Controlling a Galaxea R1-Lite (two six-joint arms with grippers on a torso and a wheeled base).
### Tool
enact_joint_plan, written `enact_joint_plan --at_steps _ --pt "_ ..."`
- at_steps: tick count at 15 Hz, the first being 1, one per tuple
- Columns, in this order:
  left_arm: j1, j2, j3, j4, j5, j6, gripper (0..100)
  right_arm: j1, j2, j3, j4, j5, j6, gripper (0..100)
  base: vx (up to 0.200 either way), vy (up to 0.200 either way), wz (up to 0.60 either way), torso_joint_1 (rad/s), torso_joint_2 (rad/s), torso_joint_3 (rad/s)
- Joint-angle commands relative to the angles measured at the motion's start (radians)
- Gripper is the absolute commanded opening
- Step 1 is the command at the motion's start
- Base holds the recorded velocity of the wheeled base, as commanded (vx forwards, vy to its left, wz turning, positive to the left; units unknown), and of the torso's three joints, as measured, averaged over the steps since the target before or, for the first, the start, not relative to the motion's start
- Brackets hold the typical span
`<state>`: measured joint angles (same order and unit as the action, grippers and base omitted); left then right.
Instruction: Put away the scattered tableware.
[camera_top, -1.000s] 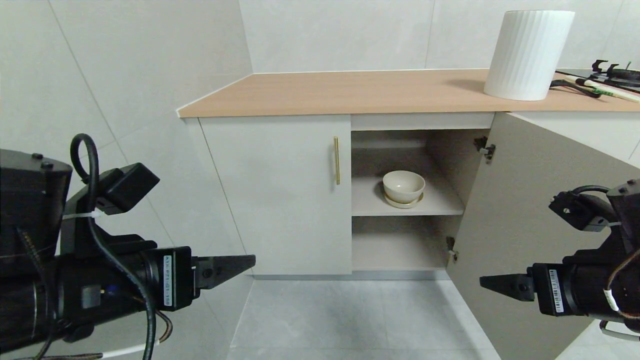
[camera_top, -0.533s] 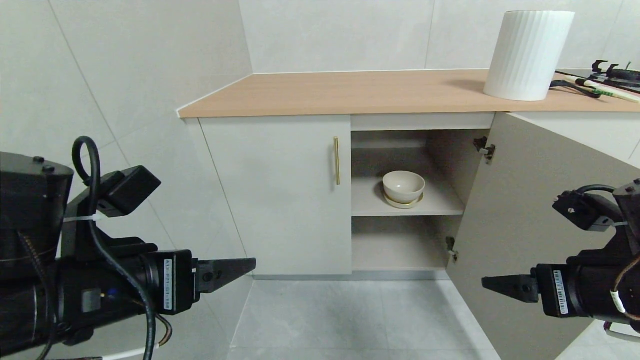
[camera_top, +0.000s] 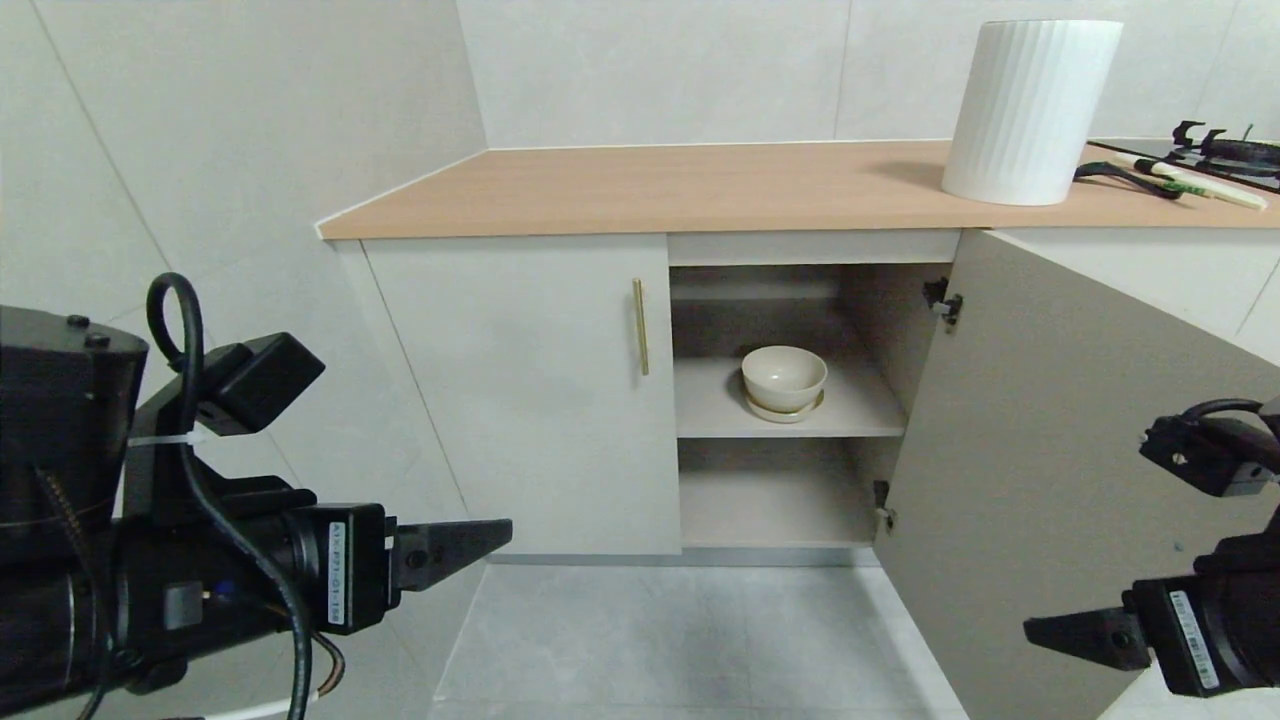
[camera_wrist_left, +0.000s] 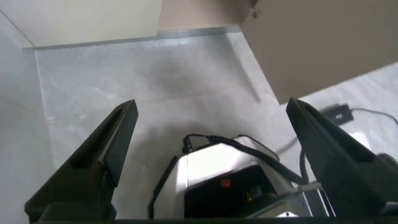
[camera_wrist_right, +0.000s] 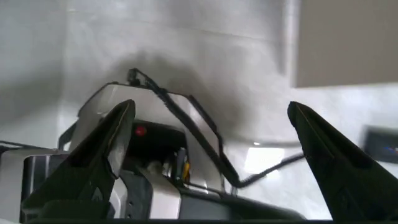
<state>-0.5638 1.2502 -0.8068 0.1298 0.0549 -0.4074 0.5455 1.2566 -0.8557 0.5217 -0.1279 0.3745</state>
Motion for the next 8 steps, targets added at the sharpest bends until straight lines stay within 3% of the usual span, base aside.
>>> enact_joint_plan --at_steps 1,6,8 --pt "-0.001 0.002 -0.002 0.001 0.000 -0.001 100 -0.001 -0.013 -0.063 0.096 -0.009 0.000 100 0.000 -0.200 0.00 0.012 0.00 0.002" --pt "-0.001 0.002 0.000 0.001 -0.001 -0.001 100 -0.015 -0.040 -0.105 0.216 -0.156 -0.002 100 0.000 -0.200 0.00 0.003 0.00 0.001" --pt "-0.001 0.002 0.003 0.001 -0.003 -0.001 100 -0.044 -0.048 -0.112 0.227 -0.185 -0.002 100 0.000 0.000 0.00 0.000 0.00 0.000"
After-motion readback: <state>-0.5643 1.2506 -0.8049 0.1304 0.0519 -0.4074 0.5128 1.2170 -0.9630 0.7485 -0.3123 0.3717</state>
